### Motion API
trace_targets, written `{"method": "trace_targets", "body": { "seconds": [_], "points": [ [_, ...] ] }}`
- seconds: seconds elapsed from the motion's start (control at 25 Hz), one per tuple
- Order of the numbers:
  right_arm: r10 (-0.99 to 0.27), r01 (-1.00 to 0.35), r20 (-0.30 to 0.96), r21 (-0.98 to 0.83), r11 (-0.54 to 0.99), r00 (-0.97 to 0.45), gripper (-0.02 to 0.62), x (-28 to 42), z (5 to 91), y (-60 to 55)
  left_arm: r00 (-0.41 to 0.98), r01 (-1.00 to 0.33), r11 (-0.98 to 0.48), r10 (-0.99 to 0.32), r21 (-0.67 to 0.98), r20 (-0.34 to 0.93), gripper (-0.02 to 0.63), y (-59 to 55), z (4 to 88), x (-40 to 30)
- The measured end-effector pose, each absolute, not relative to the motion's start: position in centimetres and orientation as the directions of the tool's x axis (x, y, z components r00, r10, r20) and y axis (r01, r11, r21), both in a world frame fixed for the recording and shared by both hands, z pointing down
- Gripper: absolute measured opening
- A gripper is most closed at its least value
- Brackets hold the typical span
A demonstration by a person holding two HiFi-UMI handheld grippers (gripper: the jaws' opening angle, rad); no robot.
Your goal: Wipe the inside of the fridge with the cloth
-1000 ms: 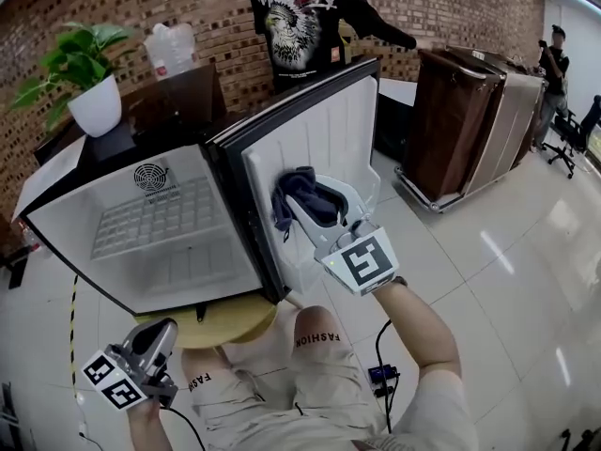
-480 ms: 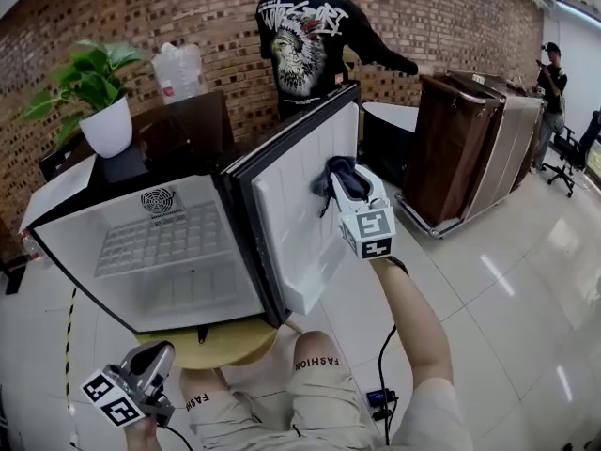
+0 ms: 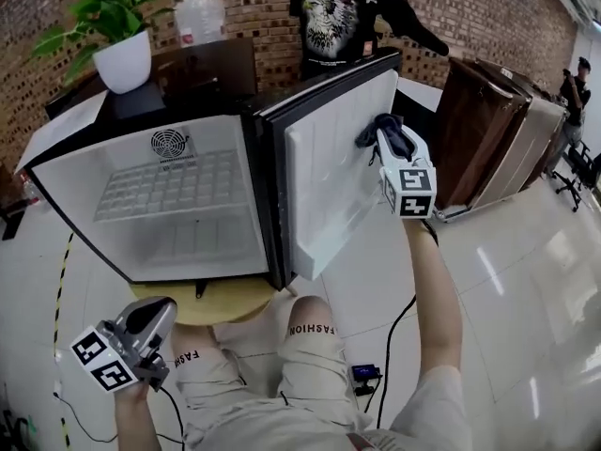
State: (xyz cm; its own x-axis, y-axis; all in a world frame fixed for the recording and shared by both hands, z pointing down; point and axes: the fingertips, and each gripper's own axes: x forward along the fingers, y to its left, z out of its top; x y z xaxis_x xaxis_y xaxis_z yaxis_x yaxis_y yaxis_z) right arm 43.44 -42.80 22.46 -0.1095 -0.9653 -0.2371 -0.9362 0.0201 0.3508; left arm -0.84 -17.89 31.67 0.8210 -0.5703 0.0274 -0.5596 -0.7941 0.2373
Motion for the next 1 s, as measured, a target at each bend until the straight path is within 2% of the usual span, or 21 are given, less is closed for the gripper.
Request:
{"method": "trace_targets", "body": {
  "seconds": [0.12, 0.24, 0.32, 0.4, 0.52, 0.72, 1.0],
  "points": [
    [-0.910, -0.909, -0.307, 0.389, 0.145, -0.277, 0.127, 38.7, 22.9, -36.3, 0.812, -0.572, -0.780, -0.582, 0.254, 0.040, 0.000, -17.4, 32.2, -1.3],
    [-0.786, -0.802, -0.328, 0.499, 0.328, -0.525, 0.127, 30.4, 23.4, -30.0, 0.807, -0.577, -0.772, -0.589, 0.267, 0.043, 0.000, -17.5, 32.7, -1.7],
    [-0.713, -0.714, -0.292, 0.571, 0.405, -0.638, 0.129, 25.4, 24.3, -27.9, 0.807, -0.576, -0.773, -0.589, 0.267, 0.040, 0.000, -17.8, 32.7, -1.6],
    [-0.710, -0.660, -0.222, 0.618, 0.427, -0.668, 0.124, 22.9, 25.9, -27.7, 0.810, -0.572, -0.776, -0.585, 0.266, 0.036, 0.000, -17.8, 32.7, -1.2],
    [-0.755, -0.700, -0.224, 0.594, 0.396, -0.617, 0.127, 25.0, 26.9, -29.4, 0.819, -0.560, -0.785, -0.573, 0.267, 0.032, 0.000, -17.4, 32.8, -0.6],
    [-0.907, -0.877, -0.236, 0.423, 0.229, -0.350, 0.127, 34.8, 28.8, -37.8, 0.807, -0.576, -0.774, -0.589, 0.263, 0.037, 0.000, -17.2, 32.8, -1.5],
    [-0.980, -0.935, -0.174, 0.354, 0.027, -0.094, 0.127, 43.7, 28.0, -45.4, 0.791, -0.598, -0.756, -0.610, 0.268, 0.044, 0.000, -17.6, 32.9, -2.3]
  ]
}}
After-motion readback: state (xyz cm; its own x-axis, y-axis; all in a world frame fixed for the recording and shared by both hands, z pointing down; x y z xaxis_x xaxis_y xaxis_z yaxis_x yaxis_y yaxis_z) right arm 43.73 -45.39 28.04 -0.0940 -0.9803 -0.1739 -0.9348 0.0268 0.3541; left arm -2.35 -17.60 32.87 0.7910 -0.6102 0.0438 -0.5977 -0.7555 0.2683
